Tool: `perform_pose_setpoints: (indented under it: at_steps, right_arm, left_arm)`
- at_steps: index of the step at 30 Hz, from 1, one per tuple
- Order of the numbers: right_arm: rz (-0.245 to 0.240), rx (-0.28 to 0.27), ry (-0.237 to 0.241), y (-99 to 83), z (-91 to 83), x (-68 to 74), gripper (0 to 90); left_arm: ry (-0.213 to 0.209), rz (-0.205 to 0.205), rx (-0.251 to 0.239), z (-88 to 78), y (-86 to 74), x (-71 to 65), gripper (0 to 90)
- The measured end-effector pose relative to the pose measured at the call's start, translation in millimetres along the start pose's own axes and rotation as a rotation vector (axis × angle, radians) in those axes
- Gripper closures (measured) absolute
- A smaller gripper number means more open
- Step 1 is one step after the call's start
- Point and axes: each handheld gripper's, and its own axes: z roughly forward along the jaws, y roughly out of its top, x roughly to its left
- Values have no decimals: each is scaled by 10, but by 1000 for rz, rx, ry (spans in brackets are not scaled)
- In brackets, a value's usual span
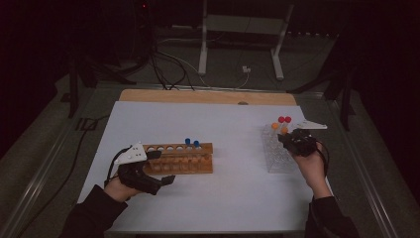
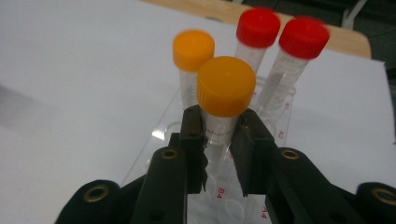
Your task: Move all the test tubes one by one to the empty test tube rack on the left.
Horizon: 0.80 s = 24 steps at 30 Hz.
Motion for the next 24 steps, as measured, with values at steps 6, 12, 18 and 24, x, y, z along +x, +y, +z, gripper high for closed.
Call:
perform_pose_setpoints:
  at_steps: [6,12,18,24]
  right_arm:
    - [2,-43,-14,62,-132,16,747]
    - [-19,-94,-31,141,-319,59,747]
    - [-36,-132,-48,188,-482,104,747]
    - [-44,-150,-29,205,-601,176,747]
  left_arm:
    - [0,2,2,1,4,-5,22]
    - [-1,6,3,3,14,-14,22]
    - [-8,8,2,6,30,-31,22]
    - [-20,14,1,18,60,-49,22]
